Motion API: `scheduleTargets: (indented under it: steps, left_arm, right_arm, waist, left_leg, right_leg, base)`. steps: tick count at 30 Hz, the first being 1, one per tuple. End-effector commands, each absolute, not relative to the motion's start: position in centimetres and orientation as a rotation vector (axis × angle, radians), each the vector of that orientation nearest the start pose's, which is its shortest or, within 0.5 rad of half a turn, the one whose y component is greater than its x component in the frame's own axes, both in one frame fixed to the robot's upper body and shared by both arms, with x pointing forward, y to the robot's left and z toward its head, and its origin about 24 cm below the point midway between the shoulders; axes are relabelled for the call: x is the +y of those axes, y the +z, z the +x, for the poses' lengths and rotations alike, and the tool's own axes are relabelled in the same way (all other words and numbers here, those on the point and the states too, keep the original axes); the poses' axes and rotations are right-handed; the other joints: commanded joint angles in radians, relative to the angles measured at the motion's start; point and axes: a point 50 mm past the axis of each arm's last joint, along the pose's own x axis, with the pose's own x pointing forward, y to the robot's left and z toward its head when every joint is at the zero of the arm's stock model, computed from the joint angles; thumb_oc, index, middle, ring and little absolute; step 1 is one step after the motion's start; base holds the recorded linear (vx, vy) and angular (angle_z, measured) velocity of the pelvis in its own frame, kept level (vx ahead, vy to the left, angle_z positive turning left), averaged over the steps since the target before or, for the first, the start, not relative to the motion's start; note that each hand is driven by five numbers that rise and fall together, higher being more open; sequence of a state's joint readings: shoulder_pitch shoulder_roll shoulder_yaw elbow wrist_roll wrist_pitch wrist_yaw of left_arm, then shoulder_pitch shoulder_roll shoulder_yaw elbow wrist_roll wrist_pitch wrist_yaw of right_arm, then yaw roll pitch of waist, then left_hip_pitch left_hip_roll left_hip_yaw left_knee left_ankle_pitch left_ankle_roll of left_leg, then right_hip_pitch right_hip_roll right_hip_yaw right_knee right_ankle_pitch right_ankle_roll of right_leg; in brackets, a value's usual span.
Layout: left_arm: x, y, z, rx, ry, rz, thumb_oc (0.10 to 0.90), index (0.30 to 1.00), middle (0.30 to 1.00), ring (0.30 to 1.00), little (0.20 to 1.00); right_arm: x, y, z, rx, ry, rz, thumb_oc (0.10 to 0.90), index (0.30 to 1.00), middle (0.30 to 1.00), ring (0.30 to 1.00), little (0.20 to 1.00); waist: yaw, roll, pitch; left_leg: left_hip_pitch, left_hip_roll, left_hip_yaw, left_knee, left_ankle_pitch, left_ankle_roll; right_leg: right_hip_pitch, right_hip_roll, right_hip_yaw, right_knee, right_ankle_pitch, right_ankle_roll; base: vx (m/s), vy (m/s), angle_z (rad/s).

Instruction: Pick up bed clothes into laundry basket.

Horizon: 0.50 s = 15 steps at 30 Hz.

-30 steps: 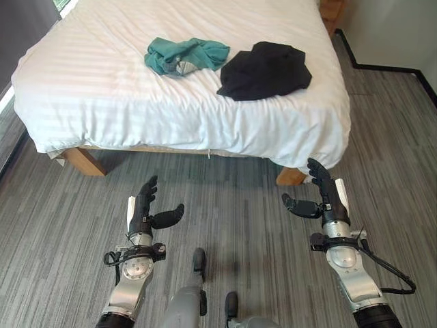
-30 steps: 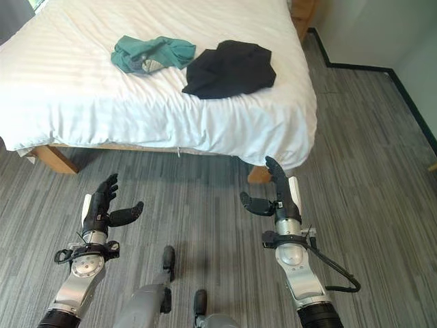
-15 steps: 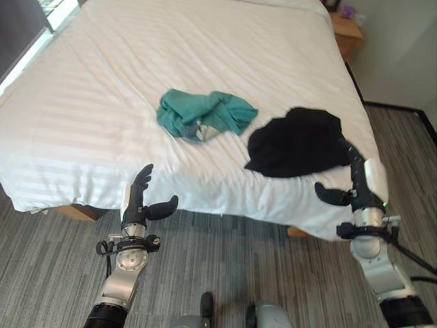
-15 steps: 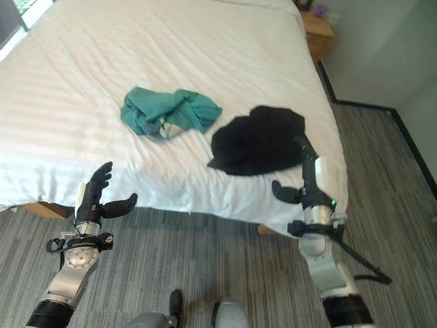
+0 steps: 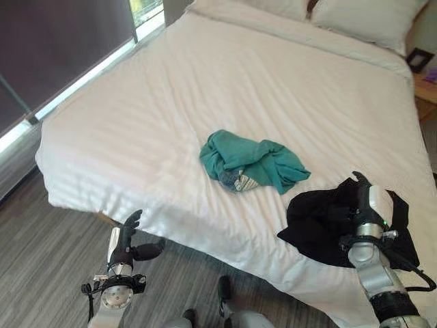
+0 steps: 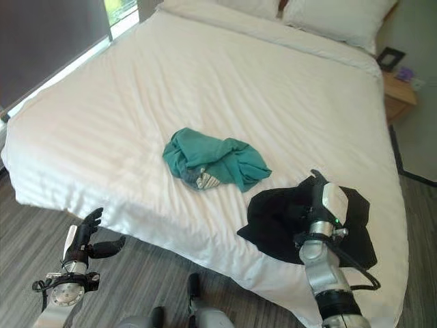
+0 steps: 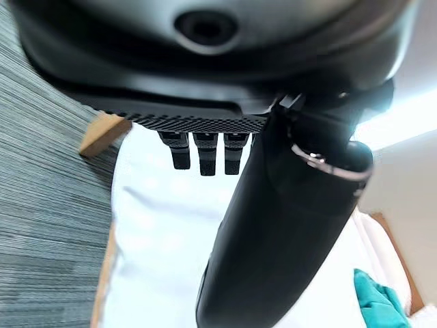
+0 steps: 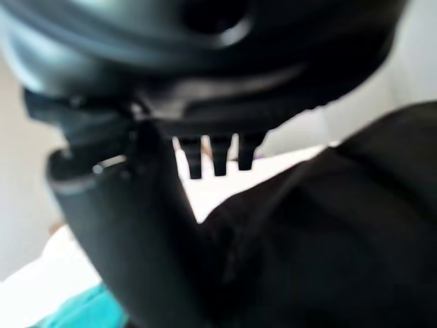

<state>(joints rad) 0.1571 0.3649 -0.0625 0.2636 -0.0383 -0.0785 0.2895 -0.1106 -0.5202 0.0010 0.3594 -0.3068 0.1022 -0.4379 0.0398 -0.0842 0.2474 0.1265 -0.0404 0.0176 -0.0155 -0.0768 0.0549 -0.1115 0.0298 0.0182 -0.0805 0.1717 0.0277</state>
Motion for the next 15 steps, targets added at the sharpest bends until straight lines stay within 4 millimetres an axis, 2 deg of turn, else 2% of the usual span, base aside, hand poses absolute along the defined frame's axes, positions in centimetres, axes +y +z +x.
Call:
scheduleTargets:
  steps: [1,3,4,6,7,9,11,12,13,15]
  left_arm:
    - [25.1,1.0,22.0,0.113,0.298,0.387,0.800,0.900,0.900,0.900,0.900]
    - [24.8,0.7,21.8,0.129,0.288,0.377,0.800,0.900,0.900,0.900,0.900]
    - [24.8,0.7,21.8,0.129,0.288,0.377,0.800,0.900,0.900,0.900,0.900]
    - [24.4,0.4,21.9,0.139,0.271,0.348,0.800,0.900,0.900,0.900,0.900]
    - [24.4,0.4,21.9,0.139,0.271,0.348,0.800,0.900,0.900,0.900,0.900]
    - [24.2,-0.4,21.8,0.176,0.253,0.337,0.800,0.900,0.900,0.900,0.900]
    - [24.1,-0.7,21.8,0.192,0.245,0.332,0.800,0.900,0.900,0.900,0.900]
    - [24.2,-1.7,21.5,0.246,0.233,0.332,0.800,0.900,0.900,0.900,0.900]
    - [24.3,-2.2,21.4,0.272,0.230,0.335,0.800,0.900,0.900,0.900,0.900]
    - [24.5,-2.6,21.4,0.298,0.223,0.339,0.800,0.900,0.900,0.900,0.900]
  right_arm:
    - [-30.9,7.5,26.3,0.020,-0.574,-0.938,0.800,0.900,0.900,0.900,0.900]
    - [-30.0,6.4,25.9,0.044,-0.533,-0.914,0.800,0.900,0.900,0.900,0.900]
    - [-30.0,6.3,25.9,0.045,-0.532,-0.914,0.800,0.900,0.900,0.900,0.900]
    - [-29.9,4.6,25.6,0.122,-0.515,-0.891,0.800,0.900,0.900,0.900,0.900]
    - [-29.9,4.6,25.6,0.122,-0.515,-0.890,0.800,0.900,0.900,0.900,0.900]
    - [-29.9,2.4,25.4,0.222,-0.494,-0.832,0.800,0.900,0.900,0.900,0.900]
    - [-30.1,1.8,25.3,0.255,-0.491,-0.823,0.800,0.900,0.900,0.900,0.900]
    - [-30.5,0.1,25.0,0.347,-0.480,-0.782,0.800,0.900,0.900,0.900,0.900]
    - [-30.8,-0.5,25.1,0.388,-0.480,-0.765,0.400,0.300,0.300,0.300,0.300]
    - [-30.9,-0.7,25.3,0.410,-0.473,-0.749,0.400,0.300,0.300,0.300,0.300]
  waist:
    - [-0.025,0.000,-0.067]
    - [-0.030,0.006,-0.069]
    - [-0.030,0.005,-0.069]
    - [-0.033,0.012,-0.070]
    - [-0.033,0.012,-0.070]
    - [-0.034,0.016,-0.071]
    - [-0.034,0.017,-0.070]
    - [-0.031,0.019,-0.070]
    - [-0.028,0.020,-0.069]
    - [-0.028,0.022,-0.067]
  left_leg:
    - [-0.042,0.029,-0.035,-0.072,0.026,-0.068]
    - [-0.037,0.033,-0.034,-0.072,0.024,-0.071]
    - [-0.036,0.033,-0.034,-0.072,0.024,-0.071]
    - [-0.035,0.037,-0.032,-0.072,0.024,-0.075]
    - [-0.035,0.037,-0.032,-0.072,0.024,-0.075]
    - [-0.034,0.038,-0.030,-0.072,0.025,-0.078]
    - [-0.035,0.040,-0.030,-0.072,0.026,-0.079]
    - [-0.037,0.041,-0.030,-0.072,0.028,-0.081]
    - [-0.038,0.041,-0.029,-0.072,0.030,-0.082]
    - [-0.040,0.042,-0.029,-0.072,0.032,-0.084]
  right_leg:
    - [0.117,-0.090,0.007,-0.004,-0.109,0.086]
    - [0.128,-0.091,0.012,-0.004,-0.116,0.083]
    - [0.129,-0.091,0.012,-0.004,-0.116,0.083]
    - [0.135,-0.092,0.011,-0.006,-0.123,0.081]
    - [0.135,-0.092,0.011,-0.006,-0.123,0.081]
    - [0.140,-0.094,0.009,-0.007,-0.127,0.079]
    - [0.141,-0.094,0.008,-0.007,-0.128,0.079]
    - [0.143,-0.095,0.006,-0.007,-0.130,0.078]
    - [0.143,-0.095,0.006,-0.007,-0.130,0.077]
    - [0.143,-0.095,0.004,-0.007,-0.131,0.077]
  base:
    - [0.04,-0.027,-0.25]
    - [0.03,-0.026,-0.30]
    - [0.03,-0.024,-0.27]
    - [0.04,-0.022,-0.15]
    - [0.04,-0.021,0.00]
    - [0.03,-0.024,-0.07]
    - [0.02,-0.026,-0.07]
    - [0.02,-0.040,0.12]
    - [0.01,-0.037,0.07]
    - [0.00,-0.008,-0.02]
